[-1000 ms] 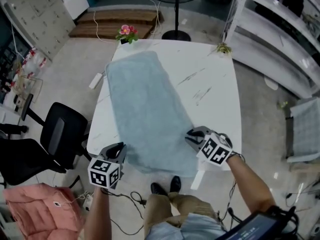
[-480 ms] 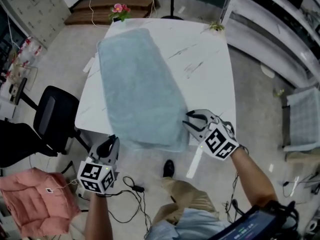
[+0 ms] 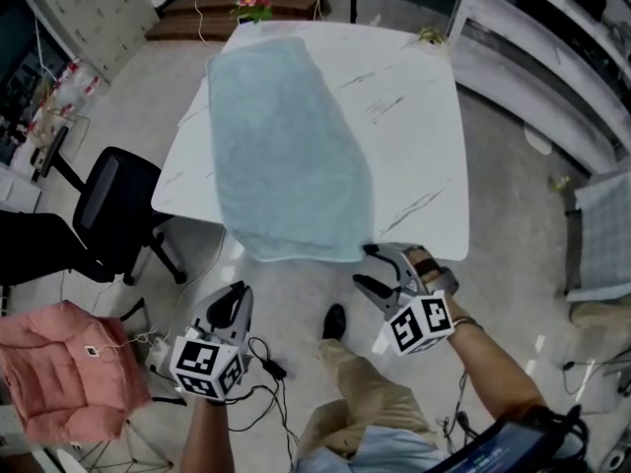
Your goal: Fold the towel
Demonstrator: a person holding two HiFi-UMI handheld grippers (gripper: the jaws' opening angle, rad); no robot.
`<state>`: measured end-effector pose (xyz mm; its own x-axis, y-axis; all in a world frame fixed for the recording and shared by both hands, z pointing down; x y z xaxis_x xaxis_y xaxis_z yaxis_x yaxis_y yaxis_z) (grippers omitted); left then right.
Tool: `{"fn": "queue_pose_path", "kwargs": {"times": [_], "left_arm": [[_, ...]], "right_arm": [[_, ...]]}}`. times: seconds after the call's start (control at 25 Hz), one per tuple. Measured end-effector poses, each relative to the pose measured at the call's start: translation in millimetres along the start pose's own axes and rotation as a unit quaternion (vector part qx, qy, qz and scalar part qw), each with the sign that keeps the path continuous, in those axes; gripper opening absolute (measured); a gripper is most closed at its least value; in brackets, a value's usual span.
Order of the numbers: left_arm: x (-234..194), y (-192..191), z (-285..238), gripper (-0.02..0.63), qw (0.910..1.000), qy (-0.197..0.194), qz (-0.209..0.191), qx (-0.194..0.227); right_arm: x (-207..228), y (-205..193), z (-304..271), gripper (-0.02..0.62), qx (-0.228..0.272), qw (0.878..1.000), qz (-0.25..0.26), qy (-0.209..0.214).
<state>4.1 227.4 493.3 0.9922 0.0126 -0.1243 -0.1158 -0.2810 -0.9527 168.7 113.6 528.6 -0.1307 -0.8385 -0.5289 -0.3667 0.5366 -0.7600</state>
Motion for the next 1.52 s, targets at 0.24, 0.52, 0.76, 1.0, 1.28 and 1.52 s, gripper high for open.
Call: {"fn": "queue_pose_path", "kwargs": {"times": [0.24,0.52,0.76,1.0,1.28,1.52], "left_arm": [[5.8,-22.8,7.8,0.038,0.9999,0.008,0.009,-0.006],[10.5,-33.5,-9.3,0.182,0.9989,0.020,-0.039,0.016],[10.5,-41.6,-34.0,0.310,0.9919,0.050,-0.113,0.030],[2.1,-42.0,-51.7,0.348,0.9822,0.083,-0.164,0.040],[0.5,-46.5,-78.2,0.279,0.9704,0.078,-0.227,0.027],[-5.8,-22.6,-53.2,0.023,0.9630,0.073,-0.256,0.038]], "right_arm": [[13.0,-10.2,-16.3,0.222,-0.026,0.994,0.081,-0.067],[40.9,25.8,-14.6,0.078,-0.015,0.998,0.029,-0.051],[77.8,65.4,-11.3,0.072,-0.014,0.998,-0.051,-0.036],[100.0,99.1,-10.9,0.072,-0.004,0.995,-0.095,-0.025],[109.8,112.4,-5.0,0.074,0.009,0.993,-0.117,-0.019],[106.8,106.3,-5.2,0.074,0.016,0.990,-0.136,-0.017]]}}
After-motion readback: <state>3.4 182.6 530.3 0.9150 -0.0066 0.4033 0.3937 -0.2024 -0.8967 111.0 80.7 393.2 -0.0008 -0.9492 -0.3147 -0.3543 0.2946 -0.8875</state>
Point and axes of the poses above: the fingertips, and each gripper's own axes: z backward along the fingers, x to its right, y out of its top, the point moved 1 cm from there along z, backward along the fingers, and after that the axes turned 14 degrees about x, right-handed, at the moved point
